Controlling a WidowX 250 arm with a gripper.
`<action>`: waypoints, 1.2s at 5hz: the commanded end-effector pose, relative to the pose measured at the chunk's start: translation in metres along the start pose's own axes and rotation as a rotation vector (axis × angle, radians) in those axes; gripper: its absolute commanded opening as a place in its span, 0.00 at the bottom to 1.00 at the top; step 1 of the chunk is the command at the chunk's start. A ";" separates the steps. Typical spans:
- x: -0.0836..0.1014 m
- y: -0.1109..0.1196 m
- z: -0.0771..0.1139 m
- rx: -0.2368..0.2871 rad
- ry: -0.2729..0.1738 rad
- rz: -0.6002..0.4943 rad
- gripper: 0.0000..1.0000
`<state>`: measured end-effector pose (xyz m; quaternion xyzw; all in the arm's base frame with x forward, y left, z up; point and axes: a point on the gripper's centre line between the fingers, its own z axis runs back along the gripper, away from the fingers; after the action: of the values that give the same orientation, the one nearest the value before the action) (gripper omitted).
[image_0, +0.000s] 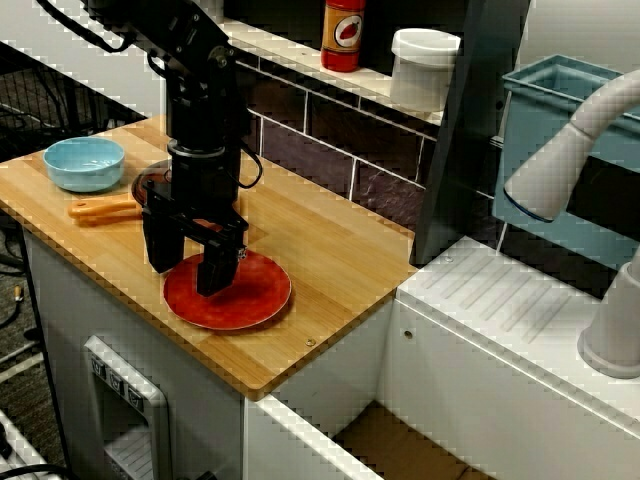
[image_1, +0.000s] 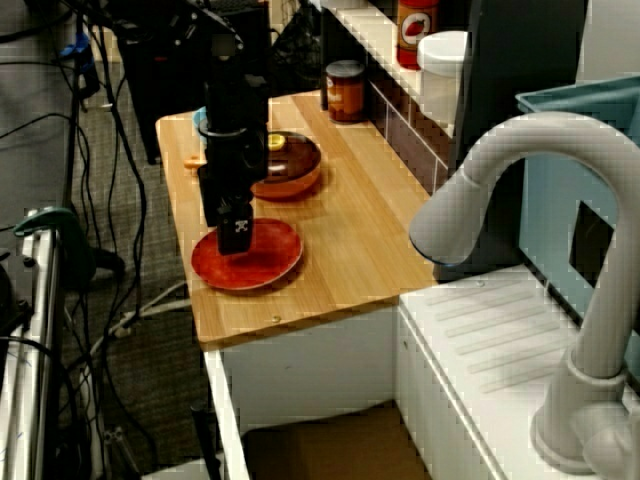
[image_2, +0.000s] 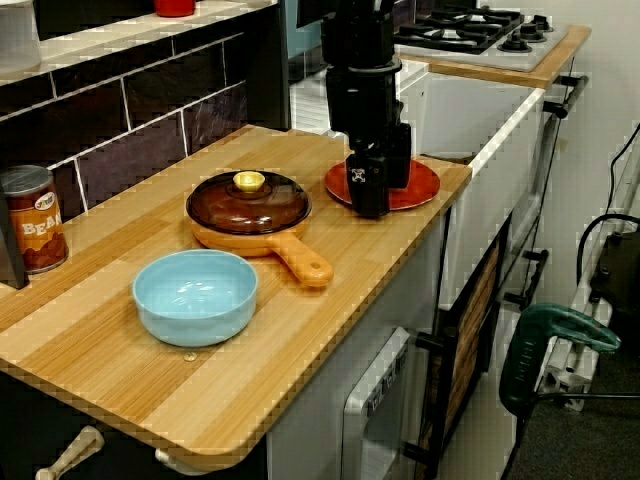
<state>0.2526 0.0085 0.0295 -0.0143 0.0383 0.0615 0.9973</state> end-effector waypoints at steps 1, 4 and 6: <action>-0.002 -0.005 0.014 -0.015 -0.041 -0.025 1.00; -0.010 -0.016 0.026 -0.026 -0.063 -0.036 1.00; -0.011 -0.014 0.026 -0.036 -0.057 -0.032 1.00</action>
<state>0.2413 -0.0104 0.0444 -0.0279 0.0330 0.0447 0.9981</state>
